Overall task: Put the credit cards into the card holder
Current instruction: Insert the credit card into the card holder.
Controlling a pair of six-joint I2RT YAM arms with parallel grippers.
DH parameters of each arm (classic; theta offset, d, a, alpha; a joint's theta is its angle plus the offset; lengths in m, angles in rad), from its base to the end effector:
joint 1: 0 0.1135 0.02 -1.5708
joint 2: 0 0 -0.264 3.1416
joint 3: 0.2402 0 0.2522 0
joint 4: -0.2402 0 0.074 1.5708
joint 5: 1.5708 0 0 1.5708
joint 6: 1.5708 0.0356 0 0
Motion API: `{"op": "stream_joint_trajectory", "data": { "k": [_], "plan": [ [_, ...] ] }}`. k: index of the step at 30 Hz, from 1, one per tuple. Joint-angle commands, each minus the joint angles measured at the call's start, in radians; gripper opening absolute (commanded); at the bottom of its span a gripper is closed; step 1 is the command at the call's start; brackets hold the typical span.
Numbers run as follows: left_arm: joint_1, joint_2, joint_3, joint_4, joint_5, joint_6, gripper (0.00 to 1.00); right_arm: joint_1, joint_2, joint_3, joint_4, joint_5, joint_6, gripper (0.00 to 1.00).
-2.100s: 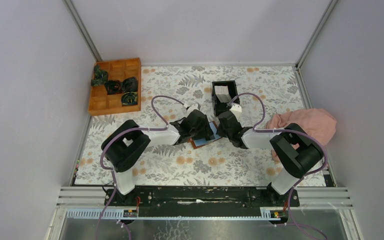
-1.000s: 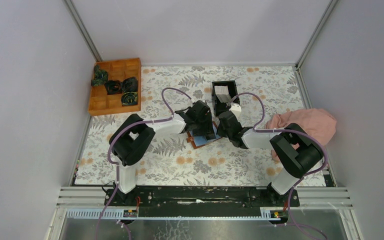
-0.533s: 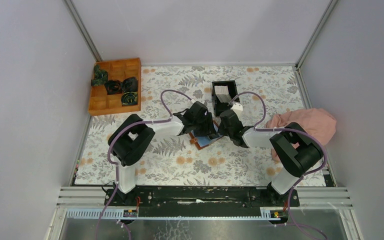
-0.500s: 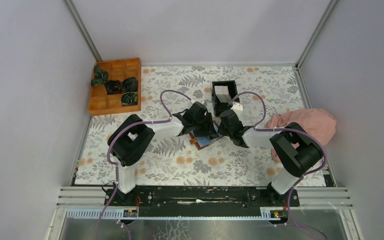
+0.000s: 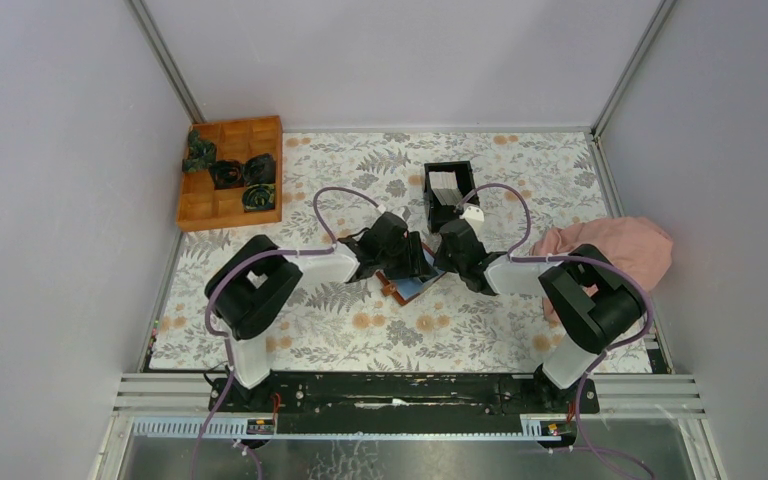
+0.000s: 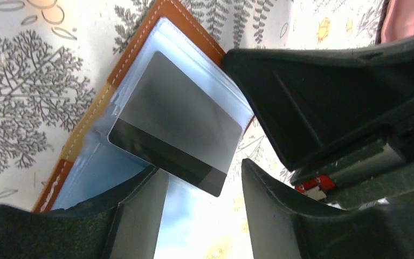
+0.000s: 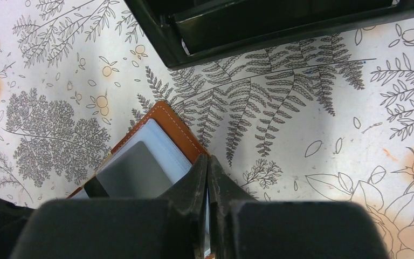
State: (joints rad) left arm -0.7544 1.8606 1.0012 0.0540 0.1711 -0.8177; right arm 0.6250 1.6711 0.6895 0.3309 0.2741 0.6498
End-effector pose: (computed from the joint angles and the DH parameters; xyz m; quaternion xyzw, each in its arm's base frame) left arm 0.2701 -0.2622 0.1415 0.0026 0.9248 -0.3193 0.2068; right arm 0.2640 0.1786 0.1403 0.0717 0.8868 0.1634 0.4263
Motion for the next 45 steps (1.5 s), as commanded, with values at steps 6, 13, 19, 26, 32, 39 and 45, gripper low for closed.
{"op": "stream_joint_trajectory", "data": {
  "k": [6,13,19,26,32,39,45],
  "plan": [
    [-0.019,-0.018,-0.118,-0.228,-0.010,0.044,0.65,0.002,0.062,-0.031,-0.133,-0.061,-0.010,0.06],
    [-0.016,-0.070,-0.143,-0.237,-0.082,0.062,0.65,0.002,0.063,-0.035,-0.131,-0.058,-0.012,0.06],
    [-0.016,-0.112,-0.154,-0.251,-0.153,0.067,0.50,0.002,0.067,-0.035,-0.127,-0.062,-0.012,0.06],
    [-0.016,-0.167,-0.164,-0.192,-0.188,0.085,0.44,0.002,0.076,-0.032,-0.124,-0.065,-0.012,0.05],
    [-0.016,-0.188,-0.166,-0.183,-0.221,0.109,0.31,0.002,0.078,-0.032,-0.122,-0.064,-0.013,0.05],
    [-0.016,-0.201,-0.170,-0.145,-0.223,0.126,0.16,0.002,0.079,-0.034,-0.120,-0.067,-0.013,0.06],
    [-0.022,-0.157,-0.146,-0.128,-0.226,0.149,0.01,0.002,0.076,-0.035,-0.119,-0.070,-0.015,0.06]
  ]
}}
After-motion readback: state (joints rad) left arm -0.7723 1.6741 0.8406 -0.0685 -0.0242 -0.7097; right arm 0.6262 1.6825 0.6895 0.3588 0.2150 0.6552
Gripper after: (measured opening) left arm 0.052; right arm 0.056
